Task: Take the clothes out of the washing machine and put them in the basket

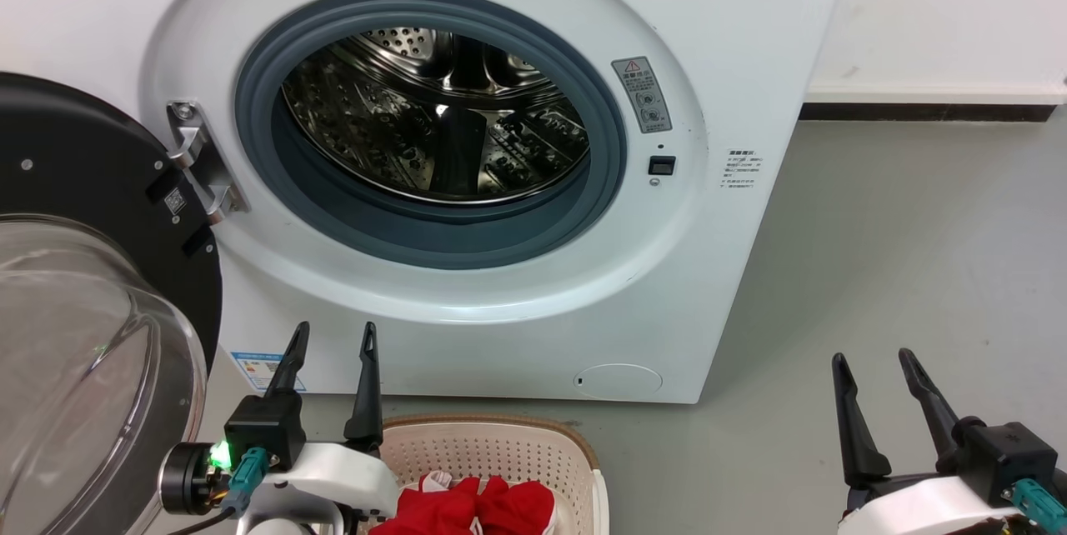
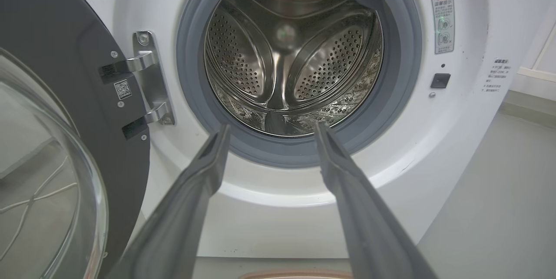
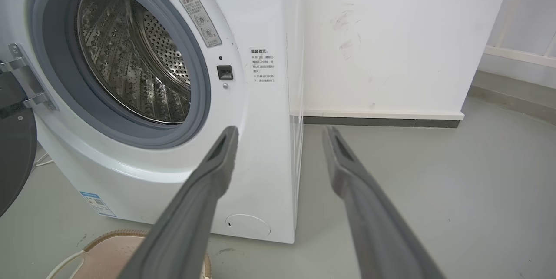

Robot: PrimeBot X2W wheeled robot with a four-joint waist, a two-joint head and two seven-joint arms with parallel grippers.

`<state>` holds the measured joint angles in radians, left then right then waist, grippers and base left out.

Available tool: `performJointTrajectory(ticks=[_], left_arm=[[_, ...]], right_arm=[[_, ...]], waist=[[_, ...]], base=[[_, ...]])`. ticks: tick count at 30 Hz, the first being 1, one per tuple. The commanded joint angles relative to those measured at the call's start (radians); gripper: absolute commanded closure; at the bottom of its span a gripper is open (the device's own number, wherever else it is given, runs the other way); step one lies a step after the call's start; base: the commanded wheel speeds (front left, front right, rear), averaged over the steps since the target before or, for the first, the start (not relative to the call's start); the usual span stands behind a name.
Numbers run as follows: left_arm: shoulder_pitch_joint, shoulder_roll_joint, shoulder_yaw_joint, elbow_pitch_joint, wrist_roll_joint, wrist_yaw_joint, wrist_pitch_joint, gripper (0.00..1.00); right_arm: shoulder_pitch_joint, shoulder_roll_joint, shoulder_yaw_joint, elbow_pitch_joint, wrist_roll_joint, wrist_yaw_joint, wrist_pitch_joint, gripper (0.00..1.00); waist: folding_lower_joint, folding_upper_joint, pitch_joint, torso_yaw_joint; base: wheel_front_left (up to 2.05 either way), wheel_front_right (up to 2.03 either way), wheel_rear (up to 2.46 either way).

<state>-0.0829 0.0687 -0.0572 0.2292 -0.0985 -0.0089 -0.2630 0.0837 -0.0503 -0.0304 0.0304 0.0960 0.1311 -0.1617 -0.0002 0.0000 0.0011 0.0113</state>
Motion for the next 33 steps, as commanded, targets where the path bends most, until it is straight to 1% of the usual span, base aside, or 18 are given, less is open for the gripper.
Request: performJointTrajectory(ticks=[1, 21, 22, 25, 33], left_arm=[[0.007, 0.007, 0.003, 0.006, 0.002, -0.005, -0.003, 0.00], [-0.006, 0.013, -0.002, 0.031, 0.001, 0.000, -0.003, 0.00], [-0.002, 0.012, -0.002, 0.030, -0.002, 0.000, 0.000, 1.00], [-0.007, 0.011, 0.010, 0.050, -0.025, -0.003, 0.012, 1.00], [-0.014, 0.007, 0.034, 0.051, -0.194, -0.016, 0.061, 1.00]], right_arm=[[0.009, 0.000, 0.000, -0.008, 0.006, -0.001, 0.003, 0.00], [0.020, 0.000, 0.005, -0.008, 0.019, -0.001, 0.000, 0.00], [0.009, 0.000, 0.005, -0.010, 0.011, 0.000, 0.004, 1.00], [0.013, 0.001, 0.011, 0.001, 0.034, 0.000, 0.002, 1.00], [-0.013, -0.010, 0.009, 0.024, 0.219, 0.000, 0.027, 1.00]], waist=[[0.0002, 0.0000, -0.002, -0.004], [0.0002, 0.0000, -0.008, -0.016], [0.0002, 0.0000, -0.008, -0.016], [0.0003, 0.0000, -0.008, -0.016], [0.0002, 0.0000, -0.008, -0.016]], base=[[0.00, 0.00, 0.00], [0.00, 0.00, 0.00], [0.00, 0.00, 0.00], [0.00, 0.00, 0.00], [0.00, 0.00, 0.00]])
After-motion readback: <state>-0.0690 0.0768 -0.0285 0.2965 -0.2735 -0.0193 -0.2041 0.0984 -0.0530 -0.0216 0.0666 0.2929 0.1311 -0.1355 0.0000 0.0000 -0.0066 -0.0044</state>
